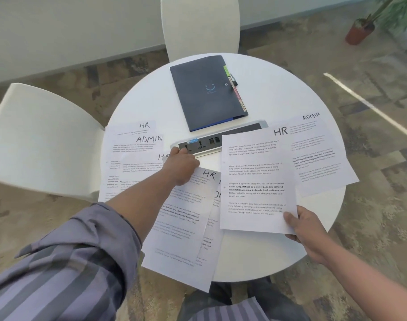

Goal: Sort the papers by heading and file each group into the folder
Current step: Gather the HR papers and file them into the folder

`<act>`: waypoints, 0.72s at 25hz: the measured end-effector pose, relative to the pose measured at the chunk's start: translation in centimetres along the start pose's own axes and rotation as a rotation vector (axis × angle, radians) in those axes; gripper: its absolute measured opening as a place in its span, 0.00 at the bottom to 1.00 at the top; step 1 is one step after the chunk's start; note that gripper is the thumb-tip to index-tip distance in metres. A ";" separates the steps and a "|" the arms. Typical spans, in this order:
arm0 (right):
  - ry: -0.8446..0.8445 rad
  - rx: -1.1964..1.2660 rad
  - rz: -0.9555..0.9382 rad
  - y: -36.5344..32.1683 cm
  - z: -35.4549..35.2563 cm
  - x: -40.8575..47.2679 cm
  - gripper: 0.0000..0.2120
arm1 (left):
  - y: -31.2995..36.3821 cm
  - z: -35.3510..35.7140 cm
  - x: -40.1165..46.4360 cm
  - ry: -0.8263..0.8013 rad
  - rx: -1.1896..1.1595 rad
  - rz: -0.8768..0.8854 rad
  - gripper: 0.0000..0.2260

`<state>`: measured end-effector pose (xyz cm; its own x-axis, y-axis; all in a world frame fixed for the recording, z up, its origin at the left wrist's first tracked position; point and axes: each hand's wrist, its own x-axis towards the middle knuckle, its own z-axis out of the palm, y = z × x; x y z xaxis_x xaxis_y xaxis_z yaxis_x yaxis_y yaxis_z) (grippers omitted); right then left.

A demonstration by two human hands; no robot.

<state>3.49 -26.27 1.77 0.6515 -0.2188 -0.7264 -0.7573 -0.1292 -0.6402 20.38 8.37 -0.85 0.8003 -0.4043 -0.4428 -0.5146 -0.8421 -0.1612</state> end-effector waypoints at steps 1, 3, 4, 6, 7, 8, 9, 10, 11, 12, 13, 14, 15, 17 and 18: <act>0.005 -0.002 -0.008 0.0 0.0 0.2 0.09 | -0.3 -0.8 -0.5 -0.024 -0.024 -0.003 0.10; 0.013 -0.001 -0.028 -0.1 -0.2 0.2 0.09 | -0.9 -2.8 -1.6 -0.063 -0.064 -0.001 0.11; 0.017 -0.005 -0.038 -0.3 -0.3 0.2 0.09 | -1.4 -4.0 -2.3 -0.067 -0.086 -0.004 0.11; 0.027 -0.017 -0.055 -0.4 -0.6 -0.1 0.09 | -2.2 -6.3 -3.4 -0.053 -0.150 -0.015 0.11; 0.027 -0.021 -0.064 -0.5 -0.8 -0.2 0.09 | -2.6 -7.5 -4.0 -0.040 -0.182 -0.019 0.11; 0.022 -0.023 -0.077 -0.7 -1.0 -0.3 0.09 | -2.8 -8.8 -4.6 -0.025 -0.213 -0.026 0.11; 0.017 -0.027 -0.093 -0.9 -1.2 -0.3 0.09 | -2.9 -9.9 -5.2 -0.015 -0.248 -0.034 0.11; 0.008 -0.035 -0.113 -1.2 -1.3 -0.3 0.09 | -2.9 -11.0 -5.8 -0.005 -0.285 -0.036 0.11; -0.006 -0.045 -0.130 -1.5 -1.4 -0.4 0.10 | -2.8 -11.9 -6.4 0.012 -0.320 -0.035 0.09; -0.026 -0.054 -0.141 -1.8 -1.4 -0.5 0.10 | -2.7 -12.8 -7.0 0.019 -0.360 -0.036 0.07; -0.049 -0.064 -0.146 -2.1 -1.4 -0.4 0.10 | -2.5 -13.6 -7.6 0.023 -0.411 -0.039 0.07; -0.076 -0.078 -0.152 -2.3 -1.4 -0.4 0.11 | -2.4 -14.4 -8.1 0.022 -0.470 -0.043 0.08; -0.104 -0.096 -0.156 -2.5 -1.6 -0.3 0.11 | -2.3 -15.1 -8.6 0.019 -0.527 -0.051 0.10; -0.180 -0.136 -0.180 -3.4 -2.2 -0.1 0.11 | -1.7 -16.3 -9.6 0.032 -0.629 -0.084 0.13; -0.216 -0.154 -0.192 -3.8 -2.6 0.0 0.11 | -1.3 -16.9 -10.0 0.050 -0.686 -0.105 0.14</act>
<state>6.31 -28.33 4.86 0.7654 0.0314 -0.6428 -0.6070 -0.2966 -0.7373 18.24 7.44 18.62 0.8567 -0.3106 -0.4118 -0.1361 -0.9061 0.4005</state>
